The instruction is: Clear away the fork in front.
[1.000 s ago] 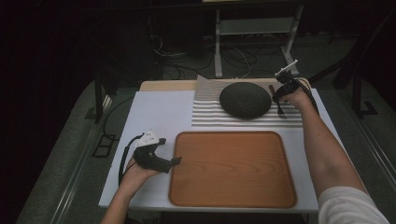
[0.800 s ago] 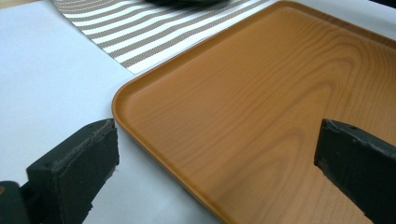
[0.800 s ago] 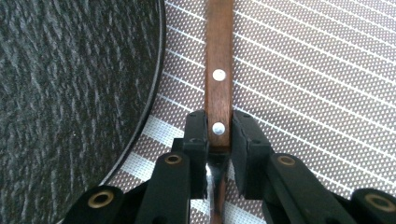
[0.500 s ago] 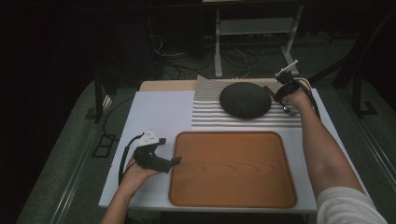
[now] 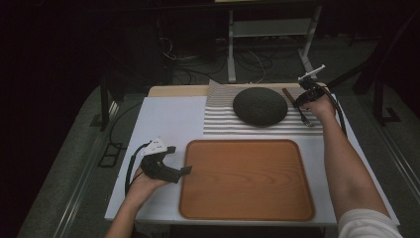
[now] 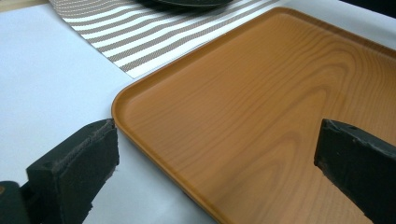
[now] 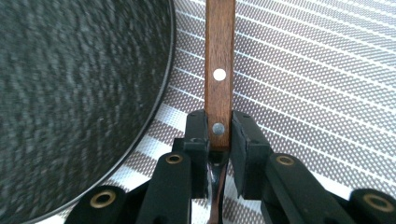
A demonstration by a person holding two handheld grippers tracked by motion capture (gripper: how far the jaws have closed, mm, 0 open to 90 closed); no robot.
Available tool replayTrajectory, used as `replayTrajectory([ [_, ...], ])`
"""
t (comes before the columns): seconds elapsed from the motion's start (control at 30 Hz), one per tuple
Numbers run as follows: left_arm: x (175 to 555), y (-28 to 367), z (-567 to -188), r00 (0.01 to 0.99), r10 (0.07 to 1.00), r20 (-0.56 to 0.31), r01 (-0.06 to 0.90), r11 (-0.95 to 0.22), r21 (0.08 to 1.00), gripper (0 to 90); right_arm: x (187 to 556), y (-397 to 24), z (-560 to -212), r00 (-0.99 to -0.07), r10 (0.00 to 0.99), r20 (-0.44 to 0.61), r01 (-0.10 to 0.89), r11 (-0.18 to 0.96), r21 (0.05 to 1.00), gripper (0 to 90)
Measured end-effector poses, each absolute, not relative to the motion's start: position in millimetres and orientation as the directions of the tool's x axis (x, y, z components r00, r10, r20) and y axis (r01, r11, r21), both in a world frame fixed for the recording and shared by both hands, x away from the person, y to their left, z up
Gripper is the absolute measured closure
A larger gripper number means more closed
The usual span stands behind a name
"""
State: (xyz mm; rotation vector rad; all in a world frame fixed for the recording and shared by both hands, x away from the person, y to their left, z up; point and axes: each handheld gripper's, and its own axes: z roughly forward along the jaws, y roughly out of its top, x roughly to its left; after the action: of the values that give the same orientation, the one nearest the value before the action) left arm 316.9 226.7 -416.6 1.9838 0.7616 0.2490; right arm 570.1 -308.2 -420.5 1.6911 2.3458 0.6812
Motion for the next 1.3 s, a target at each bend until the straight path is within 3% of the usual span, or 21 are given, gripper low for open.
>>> replayTrajectory([
  [0.57,317,227,-416,0.801,0.579,-0.152,0.4,-0.33,0.855,0.0,526,-329,-390,-0.367,0.911,0.189,0.801,0.206,0.561,77.1],
  [1.3,313,223,-413,0.808,0.571,-0.143,0.388,-0.333,0.859,0.0,444,-303,-354,-0.563,0.775,0.287,0.661,0.214,0.719,77.0],
])
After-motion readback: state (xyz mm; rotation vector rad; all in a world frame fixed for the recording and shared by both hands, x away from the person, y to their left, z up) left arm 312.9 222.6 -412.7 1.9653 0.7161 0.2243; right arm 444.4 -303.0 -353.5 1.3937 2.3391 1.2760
